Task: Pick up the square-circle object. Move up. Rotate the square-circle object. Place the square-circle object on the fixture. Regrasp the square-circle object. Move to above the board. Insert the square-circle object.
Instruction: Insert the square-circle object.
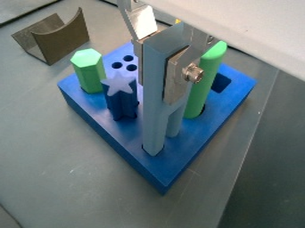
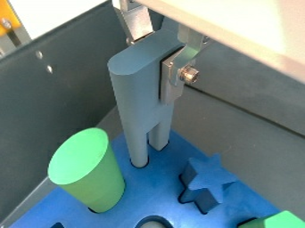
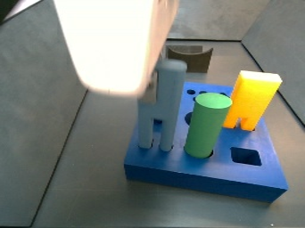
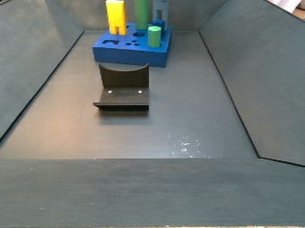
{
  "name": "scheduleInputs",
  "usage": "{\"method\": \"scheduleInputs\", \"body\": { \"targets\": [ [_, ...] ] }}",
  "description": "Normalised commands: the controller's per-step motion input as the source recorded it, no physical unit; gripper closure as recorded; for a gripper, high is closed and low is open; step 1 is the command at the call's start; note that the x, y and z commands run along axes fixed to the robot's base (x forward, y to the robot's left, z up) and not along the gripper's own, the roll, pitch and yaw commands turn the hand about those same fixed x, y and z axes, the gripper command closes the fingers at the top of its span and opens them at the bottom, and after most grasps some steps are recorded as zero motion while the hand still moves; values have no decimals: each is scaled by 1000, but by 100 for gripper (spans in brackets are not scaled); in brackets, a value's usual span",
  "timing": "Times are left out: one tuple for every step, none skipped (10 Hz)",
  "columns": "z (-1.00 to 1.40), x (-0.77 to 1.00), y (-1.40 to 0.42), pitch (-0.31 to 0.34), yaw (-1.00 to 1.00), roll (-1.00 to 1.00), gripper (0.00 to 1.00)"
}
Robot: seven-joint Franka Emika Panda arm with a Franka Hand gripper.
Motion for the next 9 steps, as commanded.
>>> {"method": "scheduleInputs", "body": {
  "targets": [
    [-397,0,-277,-141,0,424,100],
    [-480,0,-129,-156,0,356,100],
    [-594,11,-31,-124,0,324,100],
    [-560,69,0,-84,0,199,100],
    [-383,26,37,-46,-29,34,100],
    [-46,17,129,-4,-106,-20,100],
    [-26,134,169,0,-91,-67,100],
    [-11,51,0,0,0,0,100],
    [0,0,0,0,0,0,100]
  ]
}}
